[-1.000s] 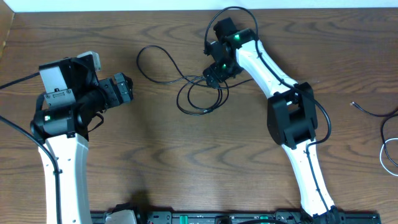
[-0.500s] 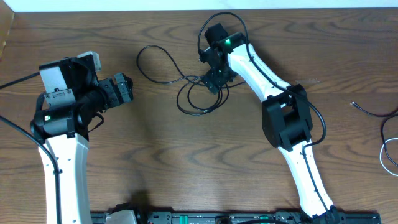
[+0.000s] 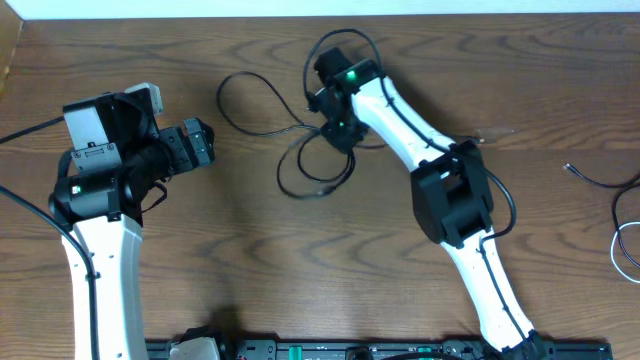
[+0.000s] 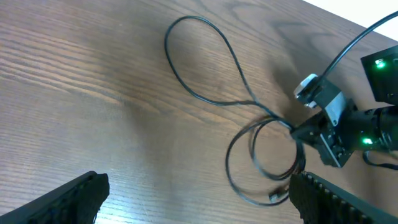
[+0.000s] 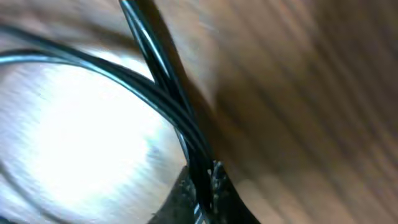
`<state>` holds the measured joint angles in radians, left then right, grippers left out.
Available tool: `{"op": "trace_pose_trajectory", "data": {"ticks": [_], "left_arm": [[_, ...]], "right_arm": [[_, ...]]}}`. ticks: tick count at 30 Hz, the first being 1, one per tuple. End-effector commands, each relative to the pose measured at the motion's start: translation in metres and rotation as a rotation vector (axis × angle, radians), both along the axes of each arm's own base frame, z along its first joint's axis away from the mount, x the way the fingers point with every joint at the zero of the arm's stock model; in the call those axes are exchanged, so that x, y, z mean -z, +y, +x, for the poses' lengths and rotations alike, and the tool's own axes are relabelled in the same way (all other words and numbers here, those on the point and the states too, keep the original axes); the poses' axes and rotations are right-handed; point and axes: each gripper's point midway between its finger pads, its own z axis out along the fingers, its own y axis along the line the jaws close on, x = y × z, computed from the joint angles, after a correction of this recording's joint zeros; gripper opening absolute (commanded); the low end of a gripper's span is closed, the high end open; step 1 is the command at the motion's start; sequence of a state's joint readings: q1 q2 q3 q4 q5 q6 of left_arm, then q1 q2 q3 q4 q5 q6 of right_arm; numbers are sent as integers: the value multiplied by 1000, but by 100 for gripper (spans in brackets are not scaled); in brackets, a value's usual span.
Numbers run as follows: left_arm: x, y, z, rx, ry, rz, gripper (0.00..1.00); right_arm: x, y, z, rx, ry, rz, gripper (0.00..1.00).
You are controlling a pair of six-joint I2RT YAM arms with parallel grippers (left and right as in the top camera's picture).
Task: Untangle cables
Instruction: 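Grasp the black cable loop with the right gripper, then drag the black cable loop off the table to the upper right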
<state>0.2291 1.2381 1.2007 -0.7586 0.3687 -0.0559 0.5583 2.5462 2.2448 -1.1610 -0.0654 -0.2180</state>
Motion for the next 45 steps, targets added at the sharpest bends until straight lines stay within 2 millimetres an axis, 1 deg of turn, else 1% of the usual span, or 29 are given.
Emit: {"op": "trace_pose_trajectory", "data": {"ticks": [1,4,6,8,12,15,20,25,28,31,32,35,36,39,41,43,44,45], "left_arm": [[4,-1,-2,-2,15,-22,98],[5,-2,-3,-2,22,-24,98],[5,-2,-4,-2,25,-25,98],[6,-2,-4,-2,28,-25,98],[6,-2,-4,-2,28,-25,98],[6,-2,-4,-2,28,-25,98],[6,-2,-4,-2,28,-25,98],[5,-2,-4,-2,26,-24,98],[5,-2,-3,-2,23,-24,98],[5,-2,-3,-2,21,-23,98],[4,-2,-3,-2,20,-23,98],[4,-1,-2,-2,16,-22,98],[4,-1,-2,-2,16,-22,98],[4,-1,-2,-2,16,-22,98],[4,-1,-2,-2,16,-22,98],[4,-1,-2,-1,16,-22,98],[4,-1,-2,-1,16,-22,98],[4,-1,-2,-1,16,-22,98]], "right_arm": [[35,12,-26,-12,104,-7,1],[33,12,-23,-3,85,-18,1],[30,9,-16,35,62,-33,1],[25,1,-7,71,33,-57,1],[7,-17,14,133,-39,-111,1],[-16,-30,32,171,-92,-128,1],[-63,-49,61,234,-174,-80,1],[-115,-80,87,316,-266,-27,1],[-144,-106,103,418,-328,16,1],[-170,-139,116,500,-386,45,1],[-175,-147,119,515,-398,49,1],[-193,-182,125,586,-436,59,1],[-199,-198,127,621,-450,59,1],[-211,-237,131,706,-482,48,1],[-220,-268,131,762,-503,45,1],[-229,-303,129,849,-525,29,1],[-232,-314,128,872,-531,23,1],[-236,-331,124,904,-538,16,1]]}}
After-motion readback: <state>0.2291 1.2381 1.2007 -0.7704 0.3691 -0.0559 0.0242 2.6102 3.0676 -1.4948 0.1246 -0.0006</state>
